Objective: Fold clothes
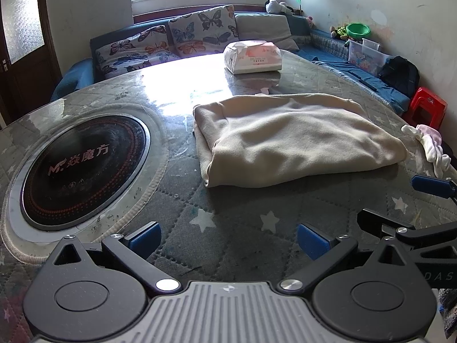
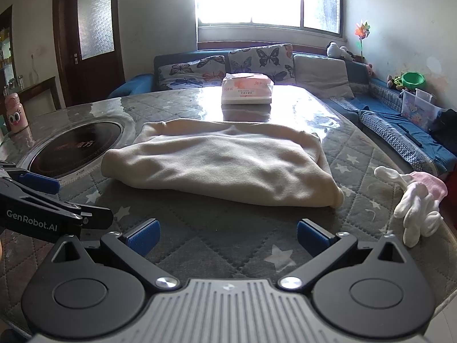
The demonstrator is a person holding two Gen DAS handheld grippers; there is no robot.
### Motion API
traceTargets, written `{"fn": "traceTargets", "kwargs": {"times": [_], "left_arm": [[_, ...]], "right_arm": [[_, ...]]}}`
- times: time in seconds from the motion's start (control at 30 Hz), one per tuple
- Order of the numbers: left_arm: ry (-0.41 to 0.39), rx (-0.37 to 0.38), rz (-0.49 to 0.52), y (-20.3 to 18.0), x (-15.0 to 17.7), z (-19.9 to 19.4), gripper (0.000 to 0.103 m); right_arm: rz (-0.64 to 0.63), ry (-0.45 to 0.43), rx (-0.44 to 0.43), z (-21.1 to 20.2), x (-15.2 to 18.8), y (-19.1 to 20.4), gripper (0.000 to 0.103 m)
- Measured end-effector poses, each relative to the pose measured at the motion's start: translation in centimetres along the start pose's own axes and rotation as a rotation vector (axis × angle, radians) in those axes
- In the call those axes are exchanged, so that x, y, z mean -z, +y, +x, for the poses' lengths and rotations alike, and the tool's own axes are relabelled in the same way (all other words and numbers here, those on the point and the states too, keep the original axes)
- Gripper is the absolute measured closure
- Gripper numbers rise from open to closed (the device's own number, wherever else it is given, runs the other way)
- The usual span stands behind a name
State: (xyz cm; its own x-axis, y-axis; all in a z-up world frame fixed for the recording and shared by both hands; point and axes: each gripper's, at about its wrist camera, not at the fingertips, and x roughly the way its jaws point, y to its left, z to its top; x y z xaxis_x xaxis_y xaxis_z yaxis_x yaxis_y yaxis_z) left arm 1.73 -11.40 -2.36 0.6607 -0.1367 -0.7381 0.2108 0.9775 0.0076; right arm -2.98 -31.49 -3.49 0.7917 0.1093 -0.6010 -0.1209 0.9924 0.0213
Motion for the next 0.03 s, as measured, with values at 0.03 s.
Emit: {"fn": "traceTargets", "kwargs": {"times": [0.03], "left_arm": [[0.000, 0.001, 0.000, 0.00, -0.01, -0.02, 0.000]], "right_arm": [[0.000, -0.001, 0.000, -0.03, 0.00, 0.00, 0.000]]}}
